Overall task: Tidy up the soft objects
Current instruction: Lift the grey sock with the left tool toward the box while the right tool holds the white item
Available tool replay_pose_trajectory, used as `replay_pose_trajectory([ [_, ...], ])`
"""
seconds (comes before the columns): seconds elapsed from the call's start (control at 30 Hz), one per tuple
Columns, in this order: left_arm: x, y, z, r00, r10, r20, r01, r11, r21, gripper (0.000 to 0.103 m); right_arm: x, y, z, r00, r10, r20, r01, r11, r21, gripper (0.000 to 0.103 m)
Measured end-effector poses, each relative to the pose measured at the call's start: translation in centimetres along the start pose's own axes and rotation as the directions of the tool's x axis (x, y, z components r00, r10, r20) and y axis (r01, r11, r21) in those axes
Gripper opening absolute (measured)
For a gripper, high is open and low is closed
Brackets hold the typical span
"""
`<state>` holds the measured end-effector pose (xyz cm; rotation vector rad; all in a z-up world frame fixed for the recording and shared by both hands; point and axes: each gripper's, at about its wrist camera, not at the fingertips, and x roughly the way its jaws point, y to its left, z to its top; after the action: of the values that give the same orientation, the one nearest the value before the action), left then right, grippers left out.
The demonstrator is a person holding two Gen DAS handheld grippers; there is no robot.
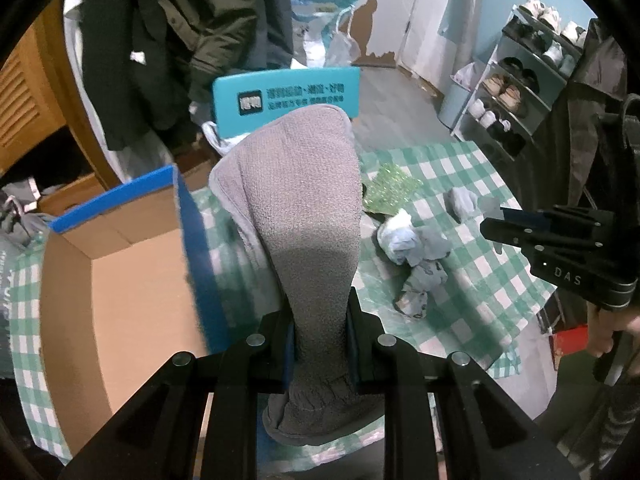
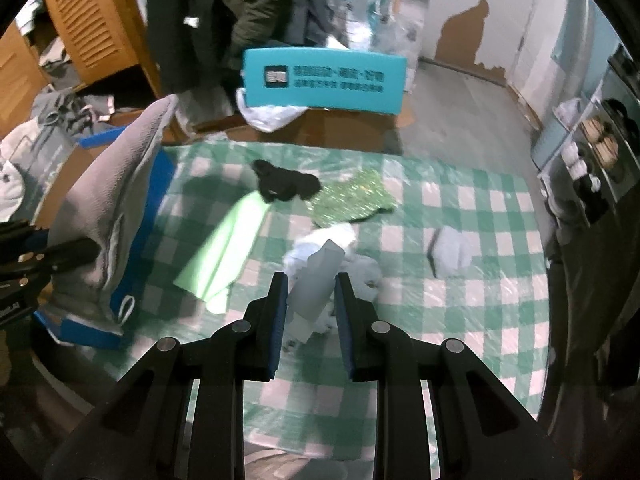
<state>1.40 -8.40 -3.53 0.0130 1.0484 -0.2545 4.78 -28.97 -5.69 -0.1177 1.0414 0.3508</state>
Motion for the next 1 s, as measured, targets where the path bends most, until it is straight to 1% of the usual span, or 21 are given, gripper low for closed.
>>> replay_pose_trajectory([
  [0.33,-2.9,2.6,-0.6,0.999,0.005,0.047,-0.003,0.999,-0.035,0.02,-0.9,5.1,1.9,0.997,0.073,0.027,-0.071,0.994,-0.084,0.023],
  [0.63,-4.8,5.4,-1.6,0.995,0.054,0.084,-0.049,0.997,-0.065,0.02,-0.2,9.3,3.6,0.995,0.103,0.015,-0.1,0.984,-0.144,0.023],
  [1.0,-5.9,9.8,-2.6,0.993,0.081,0.091,-0.068,0.988,-0.142,0.02,1.8,15.1,5.2,0.987,0.158,-0.029,-0.161,0.964,-0.21,0.023],
])
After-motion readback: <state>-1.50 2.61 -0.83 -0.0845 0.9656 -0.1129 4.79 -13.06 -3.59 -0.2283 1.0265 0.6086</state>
